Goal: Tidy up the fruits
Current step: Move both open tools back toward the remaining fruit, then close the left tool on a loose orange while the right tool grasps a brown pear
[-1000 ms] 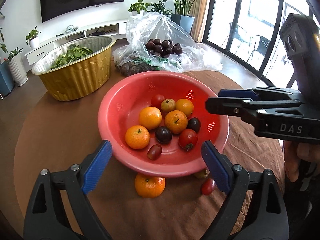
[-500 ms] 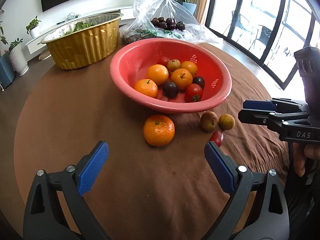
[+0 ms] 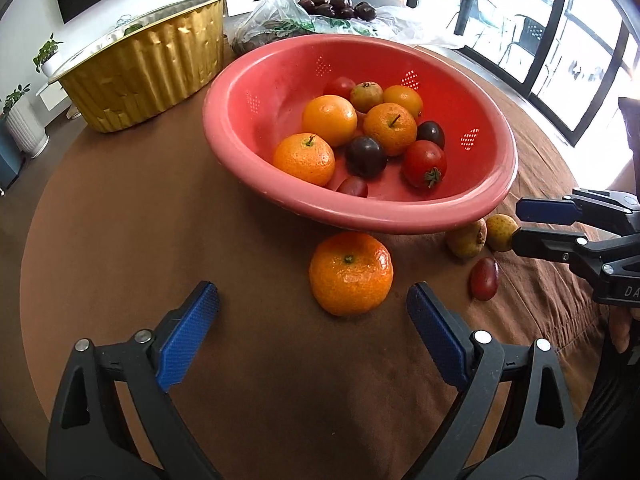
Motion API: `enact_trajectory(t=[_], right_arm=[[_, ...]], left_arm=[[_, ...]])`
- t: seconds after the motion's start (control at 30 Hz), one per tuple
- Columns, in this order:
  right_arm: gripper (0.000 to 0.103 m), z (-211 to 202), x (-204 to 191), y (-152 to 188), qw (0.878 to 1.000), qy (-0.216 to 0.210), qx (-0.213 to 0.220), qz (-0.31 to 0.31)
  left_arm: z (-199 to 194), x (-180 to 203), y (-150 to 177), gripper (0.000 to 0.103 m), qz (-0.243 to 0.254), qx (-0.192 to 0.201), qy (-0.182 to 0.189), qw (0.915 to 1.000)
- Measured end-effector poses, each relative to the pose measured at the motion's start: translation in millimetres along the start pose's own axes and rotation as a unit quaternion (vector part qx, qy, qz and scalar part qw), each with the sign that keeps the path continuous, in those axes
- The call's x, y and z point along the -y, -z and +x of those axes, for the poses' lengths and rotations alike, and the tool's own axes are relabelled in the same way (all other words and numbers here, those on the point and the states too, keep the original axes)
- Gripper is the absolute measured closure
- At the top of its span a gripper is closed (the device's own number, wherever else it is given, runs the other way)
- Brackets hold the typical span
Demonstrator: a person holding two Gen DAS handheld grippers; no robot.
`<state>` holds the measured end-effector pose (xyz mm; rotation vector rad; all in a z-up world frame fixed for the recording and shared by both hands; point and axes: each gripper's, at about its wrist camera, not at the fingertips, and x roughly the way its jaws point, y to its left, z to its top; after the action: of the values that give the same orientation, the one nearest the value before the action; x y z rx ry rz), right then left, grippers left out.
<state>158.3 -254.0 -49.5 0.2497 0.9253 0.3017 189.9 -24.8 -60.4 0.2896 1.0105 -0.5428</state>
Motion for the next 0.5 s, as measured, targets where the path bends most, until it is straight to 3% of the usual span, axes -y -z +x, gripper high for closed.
enact_trajectory(t=[0.2,0.43,0.5], right_arm=[[0.057,3,-3,0,1.0,-0.001,-0.003,-0.01],[0.057,7,-8,0,1.0,-0.004,-0.009,-0.019],[0.057,7,-9,0,1.0,-0.004,-0.01,-0.021]], left_arm=[[2,4,-5,0.051,0.003,0.009,0.02,0.9997],[1,10,-5,0.066,0.009,0.019,0.034,0.9992],[0,10,-3,0.066,0.01,0.021,0.033,0.9992]])
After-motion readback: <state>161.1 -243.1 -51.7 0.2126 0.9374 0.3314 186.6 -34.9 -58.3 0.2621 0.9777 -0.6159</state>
